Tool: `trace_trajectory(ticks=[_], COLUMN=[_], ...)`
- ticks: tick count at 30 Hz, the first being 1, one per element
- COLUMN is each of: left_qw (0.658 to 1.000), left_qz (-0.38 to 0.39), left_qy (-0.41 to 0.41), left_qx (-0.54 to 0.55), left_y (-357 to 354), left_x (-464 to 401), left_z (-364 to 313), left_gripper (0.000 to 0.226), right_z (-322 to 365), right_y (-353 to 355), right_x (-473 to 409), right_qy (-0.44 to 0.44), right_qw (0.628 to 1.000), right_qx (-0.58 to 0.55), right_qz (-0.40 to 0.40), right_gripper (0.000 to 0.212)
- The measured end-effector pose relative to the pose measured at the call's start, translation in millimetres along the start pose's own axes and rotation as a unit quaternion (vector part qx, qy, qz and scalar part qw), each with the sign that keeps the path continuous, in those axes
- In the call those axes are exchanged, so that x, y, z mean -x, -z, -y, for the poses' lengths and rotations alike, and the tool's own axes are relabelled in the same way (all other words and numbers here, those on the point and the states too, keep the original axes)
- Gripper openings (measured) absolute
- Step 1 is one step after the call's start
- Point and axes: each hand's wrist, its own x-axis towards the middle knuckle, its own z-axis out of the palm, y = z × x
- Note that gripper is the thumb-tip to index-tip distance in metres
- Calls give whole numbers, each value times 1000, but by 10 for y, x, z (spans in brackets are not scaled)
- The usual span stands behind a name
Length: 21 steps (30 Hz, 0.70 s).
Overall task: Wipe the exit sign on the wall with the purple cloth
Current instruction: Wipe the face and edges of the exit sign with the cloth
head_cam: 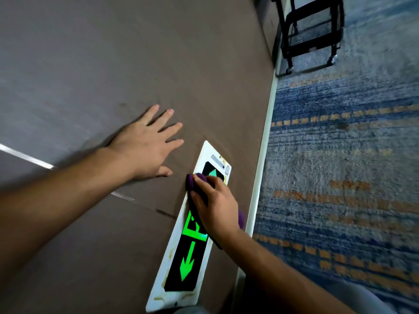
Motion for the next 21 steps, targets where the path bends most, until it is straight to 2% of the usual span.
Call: trace_trajectory(ticks=[3,8,11,21], left_qw=[1000,999,999,998], left_qz=[-12,-15,-22,-13], left_qy=[-3,1,3,-2], left_qx=[9,32,40,60], left_y=[-17,-35,-47,12], left_x=[1,-16,-19,-81], left_z=[1,-3,-2,28], left_gripper=[87,86,86,86], right_z=[4,-82,-145,-71], right_y=[-2,73,134,82], right_x=[-29,-729,-1012,-678], right_qy=[-6,-64,-83,-80], right_qw=[1000,997,996,997], right_qx=[4,2,14,11], right_qz=[-4,-46,-31,-8], right_gripper=[39,39,40,42])
